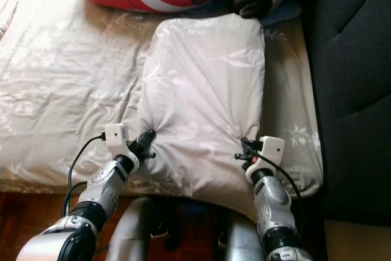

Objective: Clean up the room

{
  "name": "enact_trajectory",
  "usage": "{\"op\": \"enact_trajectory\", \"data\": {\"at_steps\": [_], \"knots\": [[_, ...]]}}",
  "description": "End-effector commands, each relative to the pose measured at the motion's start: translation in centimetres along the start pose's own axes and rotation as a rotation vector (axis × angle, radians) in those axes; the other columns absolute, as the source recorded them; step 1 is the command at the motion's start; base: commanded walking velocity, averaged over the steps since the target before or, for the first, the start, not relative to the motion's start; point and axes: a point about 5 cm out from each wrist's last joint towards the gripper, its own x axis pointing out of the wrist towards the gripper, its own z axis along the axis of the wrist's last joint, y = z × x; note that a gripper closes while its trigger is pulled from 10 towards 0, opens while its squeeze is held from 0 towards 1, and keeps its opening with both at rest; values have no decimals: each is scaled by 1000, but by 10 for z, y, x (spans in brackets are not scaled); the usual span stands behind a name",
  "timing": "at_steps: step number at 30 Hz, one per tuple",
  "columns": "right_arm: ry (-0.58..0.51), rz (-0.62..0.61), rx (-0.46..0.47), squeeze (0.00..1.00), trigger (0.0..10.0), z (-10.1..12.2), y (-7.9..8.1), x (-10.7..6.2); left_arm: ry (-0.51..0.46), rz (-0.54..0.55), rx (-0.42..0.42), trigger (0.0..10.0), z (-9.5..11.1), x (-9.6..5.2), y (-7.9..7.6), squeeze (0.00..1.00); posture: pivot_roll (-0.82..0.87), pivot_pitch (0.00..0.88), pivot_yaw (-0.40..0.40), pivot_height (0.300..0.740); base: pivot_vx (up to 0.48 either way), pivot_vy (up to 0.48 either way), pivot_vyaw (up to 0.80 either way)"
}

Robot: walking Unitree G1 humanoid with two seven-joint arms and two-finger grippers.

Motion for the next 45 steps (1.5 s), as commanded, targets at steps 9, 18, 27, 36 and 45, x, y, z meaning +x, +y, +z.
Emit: {"op": "enact_trajectory", "data": {"at_steps": [9, 18, 27, 36, 45], "knots": [[47, -70, 25, 0, 10000, -16, -16, -12, -82, 44, 44, 10000, 11, -4, 8, 0, -25, 174, 15, 740, 0, 0, 0], [48, -75, 28, 0, 10000, -17, -18, -13, -76, 64, 46, 10000, 6, -8, 12, 0, -26, 129, 9, 740, 0, 0, 0], [44, -86, 28, 0, 10000, -12, -19, -8, -62, 56, 91, 10000, 9, -8, 13, 0, -18, 159, 16, 740, 0, 0, 0], [39, -73, 11, 0, 10000, -10, -13, -5, -70, 94, 95, 10000, 12, -11, 23, 0, -25, 193, 24, 740, 0, 0, 0], [59, -44, -9, 0, 10000, -14, -8, -5, -75, 111, 84, 10000, 10, -13, 23, 0, -23, 200, 10, 740, 0, 0, 0]]}}
